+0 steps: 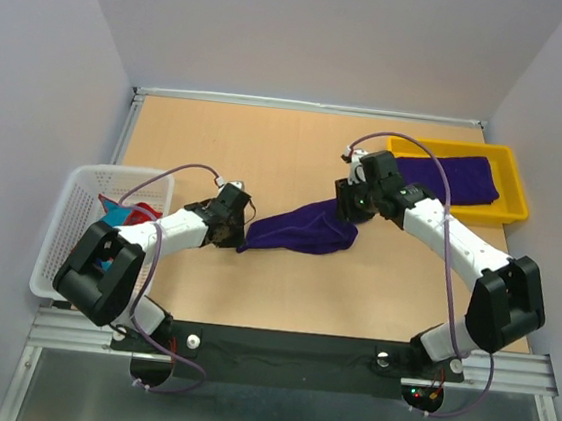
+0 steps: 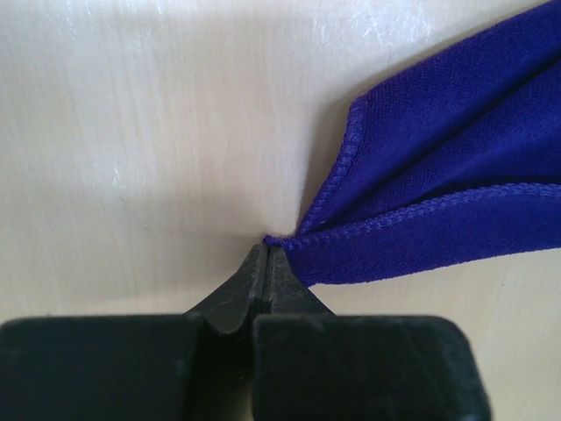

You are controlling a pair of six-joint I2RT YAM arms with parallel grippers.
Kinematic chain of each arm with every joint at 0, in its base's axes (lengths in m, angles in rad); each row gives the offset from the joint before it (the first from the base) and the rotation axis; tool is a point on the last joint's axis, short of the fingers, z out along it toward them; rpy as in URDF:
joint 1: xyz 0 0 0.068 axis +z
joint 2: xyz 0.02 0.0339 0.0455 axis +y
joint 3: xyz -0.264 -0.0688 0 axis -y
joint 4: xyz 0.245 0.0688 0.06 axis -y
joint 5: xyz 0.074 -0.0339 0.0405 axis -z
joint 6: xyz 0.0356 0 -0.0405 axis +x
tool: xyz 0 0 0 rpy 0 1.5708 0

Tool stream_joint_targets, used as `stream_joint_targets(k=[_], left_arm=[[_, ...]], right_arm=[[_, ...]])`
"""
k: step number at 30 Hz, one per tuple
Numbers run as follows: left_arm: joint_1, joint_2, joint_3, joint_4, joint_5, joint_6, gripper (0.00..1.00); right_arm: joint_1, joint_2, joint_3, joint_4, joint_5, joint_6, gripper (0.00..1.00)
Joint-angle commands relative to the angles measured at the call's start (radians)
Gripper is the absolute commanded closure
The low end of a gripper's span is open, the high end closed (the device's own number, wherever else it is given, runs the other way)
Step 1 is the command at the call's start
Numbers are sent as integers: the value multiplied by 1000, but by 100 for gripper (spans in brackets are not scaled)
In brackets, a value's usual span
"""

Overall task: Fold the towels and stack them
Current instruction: Flatten out the crumpled towel

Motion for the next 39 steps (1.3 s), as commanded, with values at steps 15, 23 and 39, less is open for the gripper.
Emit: stream_joint_targets(k=[15, 23, 39], left_arm=[[-8, -54, 19, -2, -20, -5, 100], [-8, -52, 28, -8, -26, -2, 100], [-8, -49, 33, -15, -39, 7, 100]], right_arm=[[165, 250, 195, -9, 351, -64, 46], [225, 275, 196, -9, 443, -64, 52], [246, 241, 219, -9, 548, -79, 78]])
